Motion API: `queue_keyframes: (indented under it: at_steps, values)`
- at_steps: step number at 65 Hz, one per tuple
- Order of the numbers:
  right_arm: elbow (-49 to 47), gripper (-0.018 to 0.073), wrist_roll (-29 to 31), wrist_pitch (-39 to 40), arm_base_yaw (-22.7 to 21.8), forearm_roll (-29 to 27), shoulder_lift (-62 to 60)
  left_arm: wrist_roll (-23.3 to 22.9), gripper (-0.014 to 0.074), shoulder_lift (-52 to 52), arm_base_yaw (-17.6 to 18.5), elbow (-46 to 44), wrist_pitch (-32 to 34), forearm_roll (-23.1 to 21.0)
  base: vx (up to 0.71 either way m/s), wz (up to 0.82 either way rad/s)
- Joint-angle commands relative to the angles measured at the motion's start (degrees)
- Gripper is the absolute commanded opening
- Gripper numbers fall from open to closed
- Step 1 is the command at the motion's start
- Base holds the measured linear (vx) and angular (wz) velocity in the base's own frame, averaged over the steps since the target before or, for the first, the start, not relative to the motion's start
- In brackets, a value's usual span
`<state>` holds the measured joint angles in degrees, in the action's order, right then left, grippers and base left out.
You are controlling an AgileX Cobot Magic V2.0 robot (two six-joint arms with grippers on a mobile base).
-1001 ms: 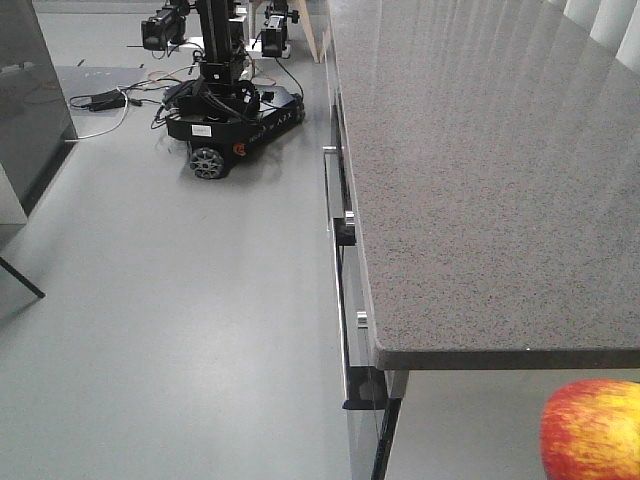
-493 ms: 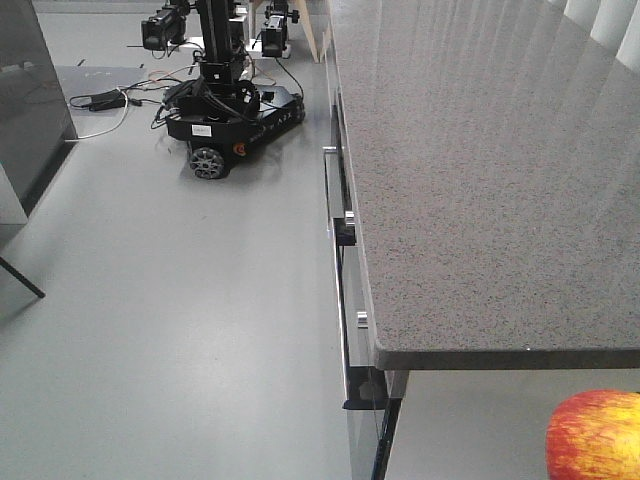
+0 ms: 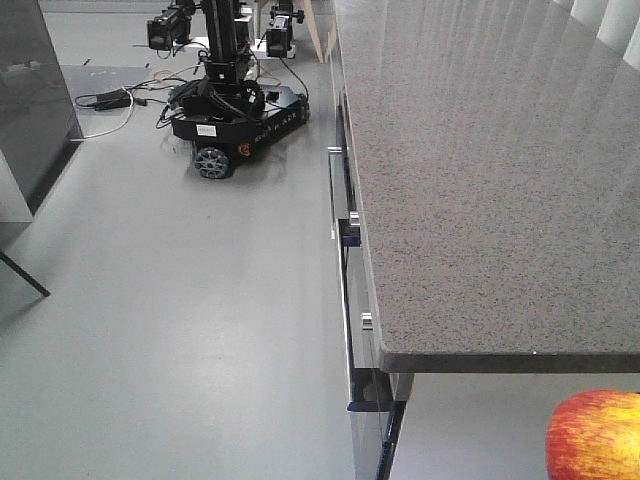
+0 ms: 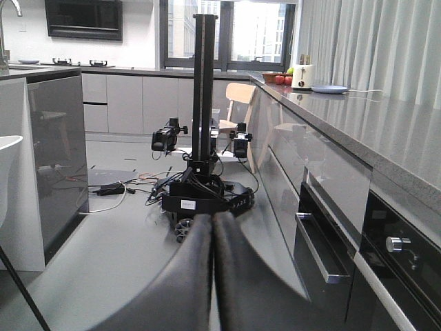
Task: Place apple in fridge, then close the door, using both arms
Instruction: 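Turn the base away from the counter toward the open fridge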
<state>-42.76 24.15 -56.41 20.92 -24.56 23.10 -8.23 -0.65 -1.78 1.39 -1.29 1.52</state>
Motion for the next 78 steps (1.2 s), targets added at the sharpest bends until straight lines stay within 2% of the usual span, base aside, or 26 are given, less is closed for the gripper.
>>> queue_keyframes:
  at_steps: [1, 36, 78]
  values:
    - [-1.5, 0.0319, 0.5, 3.9, -0.2, -1.3, 0.5, 0.0, -0.0006, -0.9, 0.0, 1.7, 4.2, -0.4, 0.01, 0.03]
    - [-1.5, 0.0319, 0.5, 3.9, -0.2, -1.3, 0.5, 0.0, -0.0006, -0.9, 0.0, 1.7, 4.2, -0.4, 0.01, 0.2]
    - [-1.5, 0.0319, 0.5, 3.9, -0.2, -1.3, 0.5, 0.0, -0.0006, -0.9, 0.0, 1.7, 4.2, -0.4, 0.0, 0.57]
